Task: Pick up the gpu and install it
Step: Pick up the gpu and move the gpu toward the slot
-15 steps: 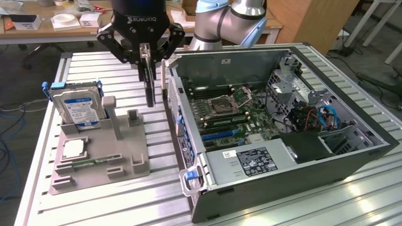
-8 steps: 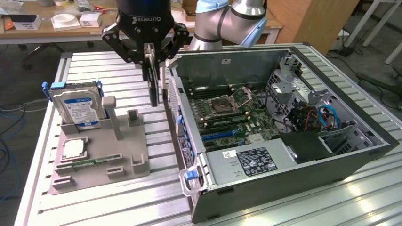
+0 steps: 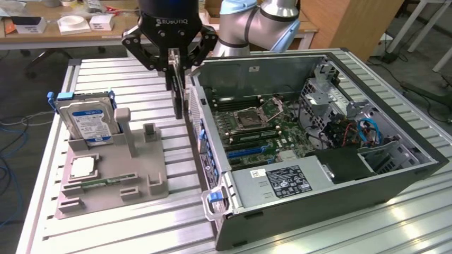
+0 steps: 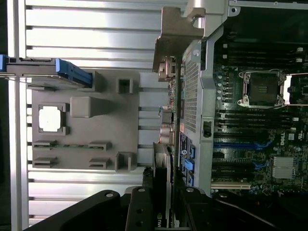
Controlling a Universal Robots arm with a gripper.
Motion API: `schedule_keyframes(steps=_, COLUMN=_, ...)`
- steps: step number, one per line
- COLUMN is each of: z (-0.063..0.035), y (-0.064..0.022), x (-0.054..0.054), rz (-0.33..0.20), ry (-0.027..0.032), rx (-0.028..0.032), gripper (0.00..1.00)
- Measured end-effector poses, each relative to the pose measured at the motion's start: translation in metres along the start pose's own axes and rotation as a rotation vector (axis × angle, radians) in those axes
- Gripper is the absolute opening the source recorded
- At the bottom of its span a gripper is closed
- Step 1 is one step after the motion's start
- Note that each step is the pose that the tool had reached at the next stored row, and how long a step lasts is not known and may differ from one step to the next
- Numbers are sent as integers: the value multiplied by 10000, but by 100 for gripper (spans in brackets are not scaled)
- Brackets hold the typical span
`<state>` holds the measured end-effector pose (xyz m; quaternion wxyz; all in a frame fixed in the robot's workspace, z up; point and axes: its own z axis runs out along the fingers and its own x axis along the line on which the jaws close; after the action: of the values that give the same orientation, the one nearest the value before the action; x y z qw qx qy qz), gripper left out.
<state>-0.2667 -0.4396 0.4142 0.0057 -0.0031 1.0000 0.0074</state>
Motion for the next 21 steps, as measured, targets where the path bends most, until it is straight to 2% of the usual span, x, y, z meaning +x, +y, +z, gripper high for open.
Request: schedule_keyframes(steps=21, z=4, y=-1, x=-216, rz=0, ry=0, rx=-1, gripper=27)
